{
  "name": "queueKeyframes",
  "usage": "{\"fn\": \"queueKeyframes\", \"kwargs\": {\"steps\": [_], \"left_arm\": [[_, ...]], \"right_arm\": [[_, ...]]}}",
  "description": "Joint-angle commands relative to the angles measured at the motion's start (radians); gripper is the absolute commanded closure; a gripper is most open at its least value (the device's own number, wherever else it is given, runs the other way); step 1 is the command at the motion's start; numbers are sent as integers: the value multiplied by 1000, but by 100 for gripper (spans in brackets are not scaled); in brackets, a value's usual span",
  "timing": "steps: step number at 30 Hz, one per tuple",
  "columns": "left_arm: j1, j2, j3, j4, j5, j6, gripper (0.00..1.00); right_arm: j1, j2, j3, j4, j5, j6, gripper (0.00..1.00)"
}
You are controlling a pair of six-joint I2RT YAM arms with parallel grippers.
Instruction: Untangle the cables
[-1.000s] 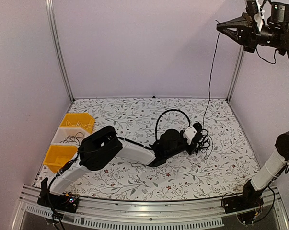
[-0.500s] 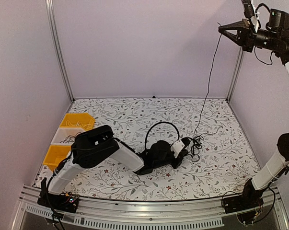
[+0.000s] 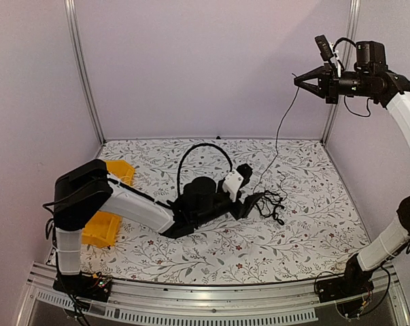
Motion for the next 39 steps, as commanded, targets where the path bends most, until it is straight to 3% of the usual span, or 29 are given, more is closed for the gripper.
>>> {"fn": "queueKeyframes", "kwargs": {"steps": [1, 10, 15, 21, 26, 33, 39], "left_arm": [[-4, 74, 119, -12, -34, 33, 36], [11, 267, 399, -118, -274, -22, 32], [34, 367, 464, -28, -234, -32, 41], [59, 473, 570, -68, -204, -98, 38], [77, 528, 609, -25, -66, -121, 68], [85, 632, 786, -78, -7, -133, 84], [97, 717, 909, -213, 6, -224, 94]], "right_arm": [[44, -39, 13, -10, 20, -40, 100], [81, -27, 94, -36, 14, -31, 100], [82, -17, 157, -48, 0, -20, 100], [83, -1, 260, -71, -8, -10, 100], [84, 10, 325, -75, -12, 10, 100], [81, 29, 411, -62, 5, 37, 100], [44, 56, 690, -1, 52, 87, 100]]}}
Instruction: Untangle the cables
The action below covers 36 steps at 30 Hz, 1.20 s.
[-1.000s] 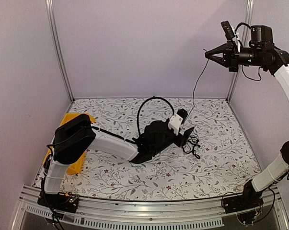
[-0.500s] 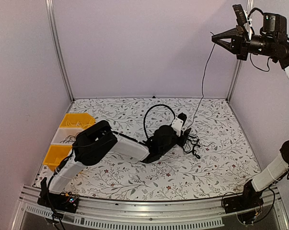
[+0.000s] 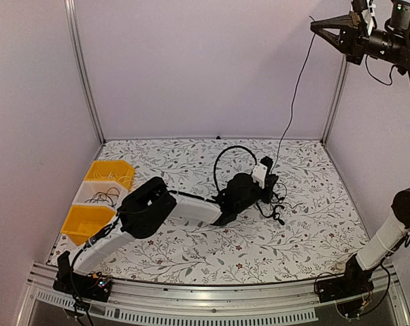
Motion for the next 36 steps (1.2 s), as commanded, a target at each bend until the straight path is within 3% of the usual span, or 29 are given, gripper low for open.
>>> {"fn": "queueKeyframes", "kwargs": {"steps": [1, 6, 15, 24, 30, 36], "left_arm": [[20, 45, 53, -117, 35, -76, 95], [32, -26, -48, -197, 29, -151, 95], [43, -197, -414, -122, 8, -211, 94], [45, -216, -482, -130, 0, -235, 87], [48, -252, -535, -128, -30, -232, 79], [48, -404, -707, 28, -31, -147, 70]], "right_arm": [[-49, -7, 190, 97, 9, 91, 100], [-141, 8, 300, 151, 18, 165, 100], [-188, 41, 421, 193, 164, 141, 100], [-193, 34, 450, 218, 301, 80, 100], [-193, 20, 395, 239, 403, 13, 100], [-193, -42, 21, 154, 277, -60, 100]]}}
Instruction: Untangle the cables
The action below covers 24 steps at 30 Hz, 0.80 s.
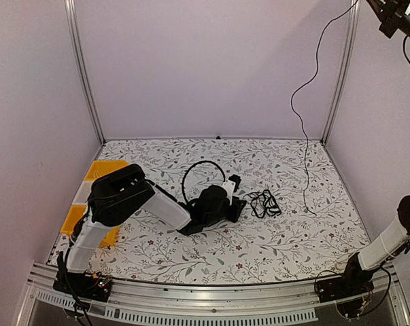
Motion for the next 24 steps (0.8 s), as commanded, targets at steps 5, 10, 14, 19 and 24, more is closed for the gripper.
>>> {"fn": "queueKeyframes", "kwargs": {"steps": [5, 10, 14, 19, 24], "left_arm": [[7, -280, -264, 174, -3, 124, 55], [-13, -417, -342, 201, 63, 171, 44], [-28, -452, -333, 247, 219, 219, 40], [-55, -385, -213, 231, 286, 335, 37], [-74, -273, -54, 195, 298, 436, 37]], "right_arm": [[2, -85, -562, -118, -222, -120, 100], [37, -121, -674, -171, -331, -149, 100], [55, -131, -681, -183, -357, -147, 100], [60, -135, -636, -186, -379, -123, 100], [59, -139, -608, -182, -405, -92, 100]]}}
